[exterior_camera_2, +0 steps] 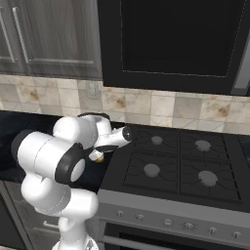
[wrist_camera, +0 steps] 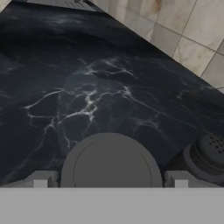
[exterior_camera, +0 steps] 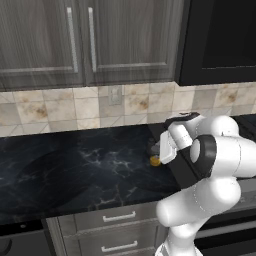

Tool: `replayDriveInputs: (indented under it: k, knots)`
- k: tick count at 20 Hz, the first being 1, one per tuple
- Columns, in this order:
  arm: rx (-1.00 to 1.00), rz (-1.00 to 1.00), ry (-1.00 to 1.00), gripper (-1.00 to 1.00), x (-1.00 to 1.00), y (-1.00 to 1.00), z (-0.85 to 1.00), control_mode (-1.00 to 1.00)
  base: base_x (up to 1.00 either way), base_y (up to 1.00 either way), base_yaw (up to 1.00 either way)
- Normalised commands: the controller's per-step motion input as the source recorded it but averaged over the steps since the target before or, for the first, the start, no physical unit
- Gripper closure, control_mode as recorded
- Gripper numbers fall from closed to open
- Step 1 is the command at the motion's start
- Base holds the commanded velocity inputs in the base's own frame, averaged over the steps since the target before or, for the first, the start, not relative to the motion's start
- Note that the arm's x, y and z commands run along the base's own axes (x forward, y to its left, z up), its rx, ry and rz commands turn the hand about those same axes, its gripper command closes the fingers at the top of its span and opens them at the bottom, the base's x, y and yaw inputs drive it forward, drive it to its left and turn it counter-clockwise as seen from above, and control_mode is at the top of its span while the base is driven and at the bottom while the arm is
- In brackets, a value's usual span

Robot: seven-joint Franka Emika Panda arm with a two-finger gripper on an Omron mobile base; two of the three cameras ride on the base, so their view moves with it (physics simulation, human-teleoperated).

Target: Collect the turmeric, ketchup, and shaker from the cabinet and place them next to the stove.

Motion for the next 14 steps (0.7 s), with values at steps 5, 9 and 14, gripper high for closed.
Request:
replayDriveInputs:
  k: [5,9,14]
  knots:
    - [0.00,0.00,-0.02,-1.00,0.00,-0.08,0.00,-1.00,0.00,0.00,0.00]
    - [0.00,0.02,0.00,-1.00,0.00,-0.10,0.00,-1.00,0.00,0.00,0.00]
    - [0.02,0.01,0.00,-1.00,0.04,-0.17,0.00,-1.00,0.00,0.00,0.00]
